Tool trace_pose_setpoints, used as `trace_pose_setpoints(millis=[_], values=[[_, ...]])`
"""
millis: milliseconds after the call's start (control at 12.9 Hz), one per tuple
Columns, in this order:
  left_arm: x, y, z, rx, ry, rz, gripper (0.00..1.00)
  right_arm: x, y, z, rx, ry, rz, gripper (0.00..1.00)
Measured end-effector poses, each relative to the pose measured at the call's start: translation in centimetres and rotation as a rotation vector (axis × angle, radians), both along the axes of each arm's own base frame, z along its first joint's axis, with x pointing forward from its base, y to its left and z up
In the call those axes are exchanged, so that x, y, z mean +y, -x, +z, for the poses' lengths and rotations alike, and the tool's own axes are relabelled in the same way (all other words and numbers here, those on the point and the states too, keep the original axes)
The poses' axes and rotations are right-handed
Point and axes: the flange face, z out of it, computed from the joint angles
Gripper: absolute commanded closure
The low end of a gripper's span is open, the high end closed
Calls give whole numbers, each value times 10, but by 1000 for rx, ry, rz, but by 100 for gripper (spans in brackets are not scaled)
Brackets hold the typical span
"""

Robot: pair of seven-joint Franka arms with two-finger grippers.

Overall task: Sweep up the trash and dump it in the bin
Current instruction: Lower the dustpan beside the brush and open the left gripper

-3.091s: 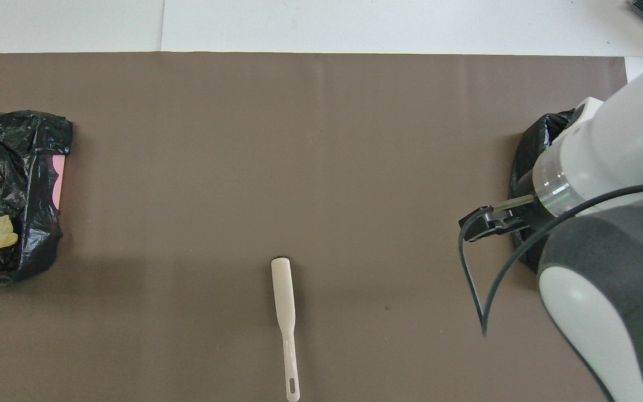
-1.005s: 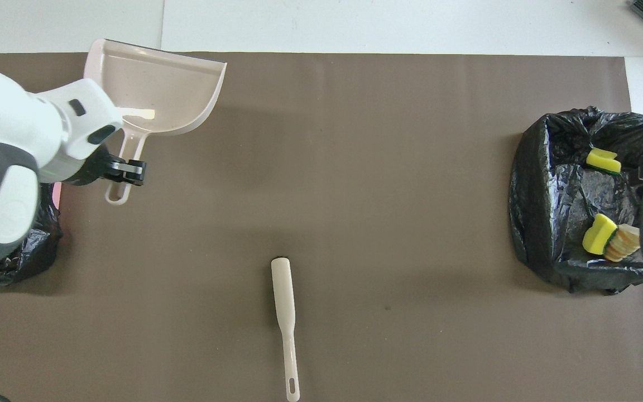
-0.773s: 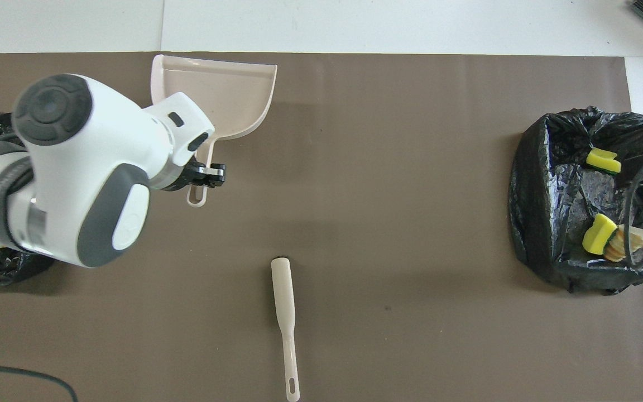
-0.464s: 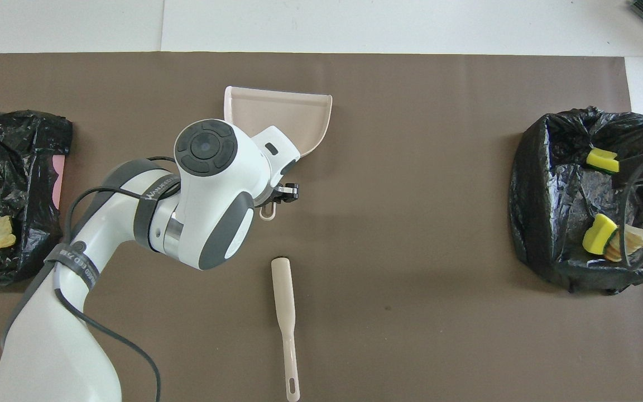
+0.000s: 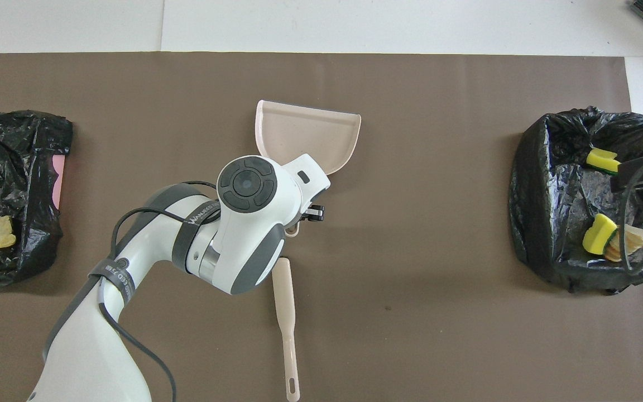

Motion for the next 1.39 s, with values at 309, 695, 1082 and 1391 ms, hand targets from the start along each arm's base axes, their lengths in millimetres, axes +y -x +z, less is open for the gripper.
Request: trace_pose_setpoints(millis=[309,695,1082,1391], values=[[-15,12,-24,2,5,42,81,0,1,0,7,-1,0,0],[-10,6,-20,-7,17,112,0,2,1,0,7,-1,3,0],[29,-15,19,-18,23,186,0,2,1,0,6,-1,3,0],[113,-43,69,-13,17,246,0,3,1,0,6,-3,6,0]])
